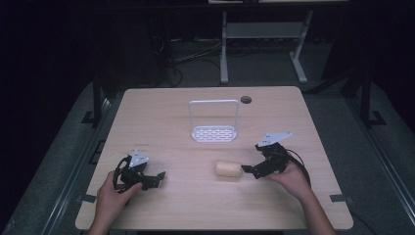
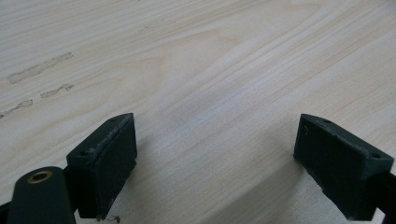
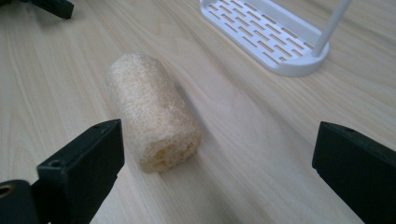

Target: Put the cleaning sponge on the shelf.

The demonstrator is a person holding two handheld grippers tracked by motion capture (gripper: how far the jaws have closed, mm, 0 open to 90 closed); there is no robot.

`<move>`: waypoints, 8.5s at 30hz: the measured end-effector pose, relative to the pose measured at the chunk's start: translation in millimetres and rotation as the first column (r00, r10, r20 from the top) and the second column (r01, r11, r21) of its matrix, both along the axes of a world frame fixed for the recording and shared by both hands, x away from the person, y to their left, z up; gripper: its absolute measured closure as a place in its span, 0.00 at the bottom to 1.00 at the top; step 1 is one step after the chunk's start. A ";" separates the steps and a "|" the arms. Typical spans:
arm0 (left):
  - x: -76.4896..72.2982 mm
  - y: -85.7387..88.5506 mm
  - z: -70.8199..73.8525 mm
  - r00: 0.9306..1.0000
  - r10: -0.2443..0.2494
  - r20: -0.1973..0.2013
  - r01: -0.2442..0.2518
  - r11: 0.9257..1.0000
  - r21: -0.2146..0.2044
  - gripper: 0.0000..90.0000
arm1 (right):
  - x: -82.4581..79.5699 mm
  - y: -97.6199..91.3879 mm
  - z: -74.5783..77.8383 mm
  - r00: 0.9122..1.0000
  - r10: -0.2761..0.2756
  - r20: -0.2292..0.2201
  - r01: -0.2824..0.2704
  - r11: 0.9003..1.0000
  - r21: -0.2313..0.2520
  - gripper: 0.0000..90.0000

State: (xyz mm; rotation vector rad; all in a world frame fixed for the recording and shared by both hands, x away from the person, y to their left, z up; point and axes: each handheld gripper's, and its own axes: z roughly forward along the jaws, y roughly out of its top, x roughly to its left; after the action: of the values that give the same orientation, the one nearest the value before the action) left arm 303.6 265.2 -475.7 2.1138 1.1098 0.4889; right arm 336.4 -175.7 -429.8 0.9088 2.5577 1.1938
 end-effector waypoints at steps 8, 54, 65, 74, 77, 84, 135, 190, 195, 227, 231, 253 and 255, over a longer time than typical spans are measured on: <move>0.0 0.0 0.0 1.000 0.000 0.000 0.000 1.000 0.000 0.14 | 3.4 11.4 -0.1 0.999 0.034 -0.001 -0.034 0.999 0.008 0.02; 0.0 0.0 0.0 1.000 0.000 0.000 0.000 1.000 0.000 0.14 | 6.6 64.2 -24.8 0.977 0.209 -0.050 -0.211 0.977 -0.032 0.06; 0.0 0.0 0.0 1.000 0.000 0.000 0.000 1.000 0.000 0.14 | 7.5 68.3 -31.4 0.972 0.225 -0.068 -0.229 0.971 -0.062 0.06; 0.0 0.0 0.0 1.000 0.000 0.000 0.000 1.000 0.000 0.14 | 7.8 70.5 -35.7 0.968 0.238 -0.074 -0.245 0.965 -0.096 0.15; 0.0 0.0 0.0 1.000 0.000 0.000 0.000 1.000 0.000 0.14 | 7.6 70.6 -35.6 0.969 0.237 -0.070 -0.243 0.964 -0.104 0.16; 0.0 0.0 0.0 1.000 0.000 0.000 0.000 1.000 0.000 0.14 | 7.0 70.1 -35.4 0.969 0.243 -0.055 -0.247 0.962 -0.114 0.24; 0.0 0.0 0.0 1.000 0.000 0.000 0.000 1.000 0.000 0.14 | 7.6 62.4 -15.5 0.987 0.158 0.013 -0.155 0.980 -0.126 0.44; -0.1 -0.2 0.1 1.000 0.002 -0.002 -0.002 1.000 -0.002 0.14 | 66.4 87.3 3.7 0.999 0.029 0.038 -0.024 0.994 -0.108 0.44; -0.1 -0.2 0.1 1.000 0.002 -0.001 -0.002 1.000 -0.002 0.14 | 72.7 92.8 7.0 0.999 0.030 0.045 -0.025 0.994 -0.108 0.44; -0.1 -0.2 0.1 1.000 0.002 -0.001 -0.002 1.000 -0.002 0.14 | 106.6 130.9 -13.2 0.999 -0.003 0.038 0.010 0.986 -0.166 0.44; -0.1 -0.2 0.1 1.000 0.002 -0.001 -0.002 1.000 -0.002 0.14 | 108.8 133.2 -17.2 0.999 -0.010 0.041 0.018 0.983 -0.184 0.44; -0.1 -0.2 0.1 1.000 0.002 -0.001 -0.002 1.000 -0.002 0.14 | 113.8 133.3 -24.0 0.999 -0.017 0.036 0.024 0.983 -0.181 0.38; -0.1 -0.2 0.1 1.000 0.002 -0.001 -0.002 1.000 -0.003 0.14 | 112.2 132.1 -19.9 0.999 -0.022 0.038 0.028 0.986 -0.167 0.38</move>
State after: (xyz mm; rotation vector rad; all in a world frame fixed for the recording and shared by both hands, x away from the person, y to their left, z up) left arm 303.6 265.0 -475.6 2.1115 1.1126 0.4865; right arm 448.5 -43.7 -449.7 0.8705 2.5631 0.9612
